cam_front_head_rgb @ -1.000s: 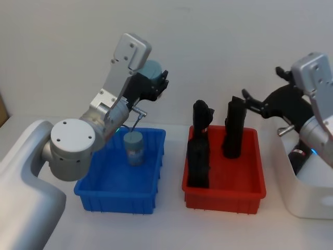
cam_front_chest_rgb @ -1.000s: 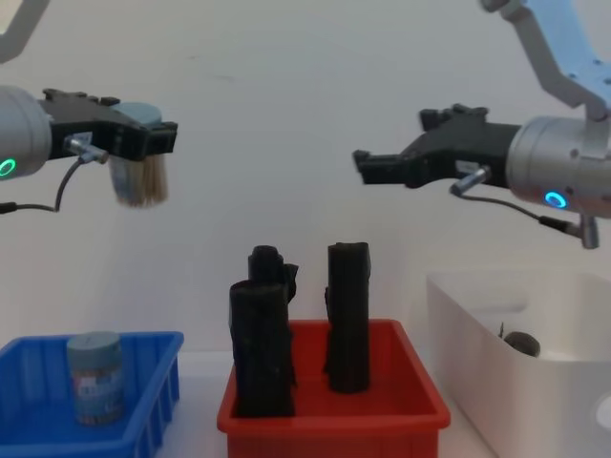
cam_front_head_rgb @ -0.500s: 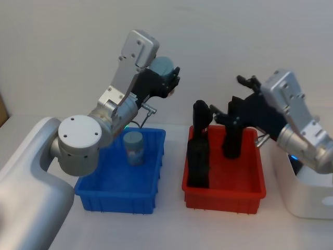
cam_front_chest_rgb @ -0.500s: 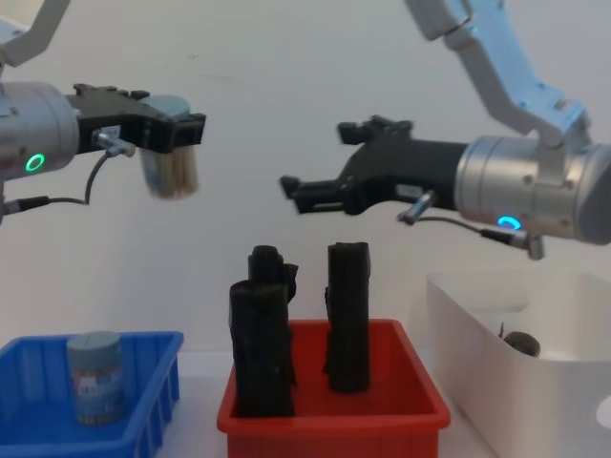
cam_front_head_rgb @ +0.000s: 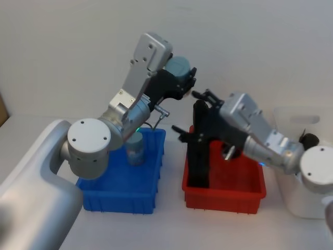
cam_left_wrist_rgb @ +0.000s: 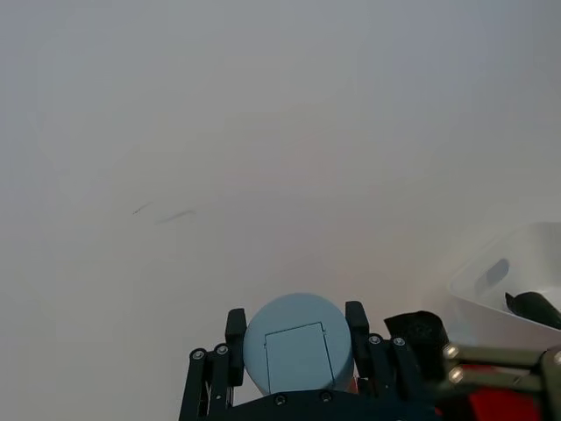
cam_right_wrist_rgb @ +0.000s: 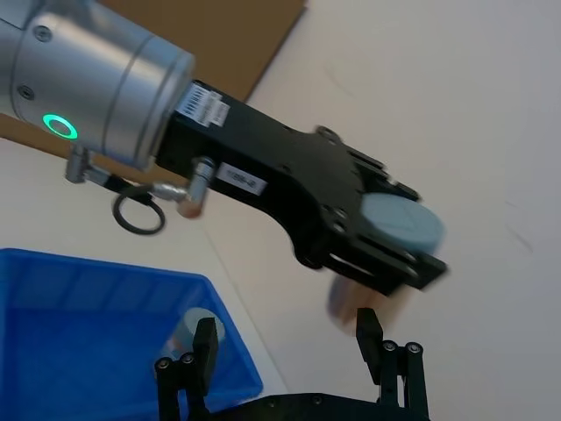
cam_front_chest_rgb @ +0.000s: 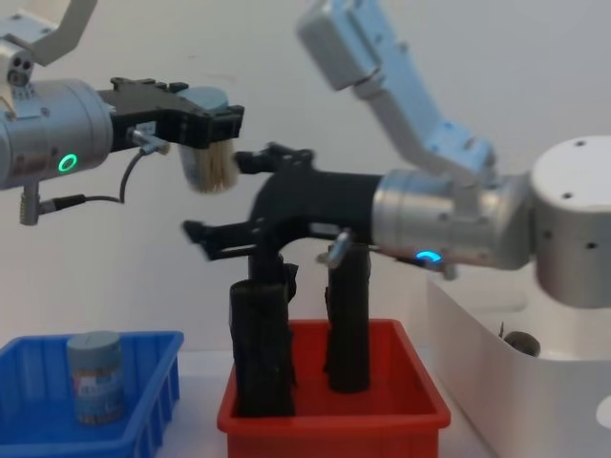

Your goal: Pick the cotton swabs from the blue box and place them into the white box.

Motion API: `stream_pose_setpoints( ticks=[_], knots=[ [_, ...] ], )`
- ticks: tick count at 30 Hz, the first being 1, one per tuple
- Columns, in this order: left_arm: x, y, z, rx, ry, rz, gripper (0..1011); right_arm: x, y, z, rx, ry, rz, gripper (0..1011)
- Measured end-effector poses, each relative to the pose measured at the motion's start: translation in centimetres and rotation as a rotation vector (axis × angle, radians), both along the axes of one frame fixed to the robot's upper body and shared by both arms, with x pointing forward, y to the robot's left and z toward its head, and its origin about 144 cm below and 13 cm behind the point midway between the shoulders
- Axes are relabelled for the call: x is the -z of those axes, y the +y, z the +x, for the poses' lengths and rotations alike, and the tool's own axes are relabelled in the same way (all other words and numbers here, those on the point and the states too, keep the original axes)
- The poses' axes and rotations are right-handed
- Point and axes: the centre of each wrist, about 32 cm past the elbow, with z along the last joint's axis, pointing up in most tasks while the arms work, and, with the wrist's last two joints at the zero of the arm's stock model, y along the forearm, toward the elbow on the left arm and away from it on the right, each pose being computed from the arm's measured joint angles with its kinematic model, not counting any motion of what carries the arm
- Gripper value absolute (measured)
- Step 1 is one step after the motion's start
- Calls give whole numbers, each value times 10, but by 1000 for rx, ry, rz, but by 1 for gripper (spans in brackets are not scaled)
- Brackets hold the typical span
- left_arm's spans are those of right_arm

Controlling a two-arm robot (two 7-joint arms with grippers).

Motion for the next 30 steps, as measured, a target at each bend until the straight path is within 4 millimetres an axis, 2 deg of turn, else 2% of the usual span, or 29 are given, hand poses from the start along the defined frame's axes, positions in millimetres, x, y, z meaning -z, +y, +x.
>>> stream_pose_setpoints(
  ticks=[6, 14, 22, 30],
  knots=[
    [3, -6, -7, 15, -4, 7, 692, 6, 22, 6, -60, -8, -12, 1002],
    [8, -8, -17, -3, 8, 25, 692, 10, 33, 9, -55, -5, -3, 1001],
    [6, 0, -23, -56, 14, 75, 691, 10, 30, 11, -31, 5, -8, 1001],
    [-1, 9, -20, -94, -4, 115, 692, 9, 25, 7, -41, 16, -32, 1001]
  ],
)
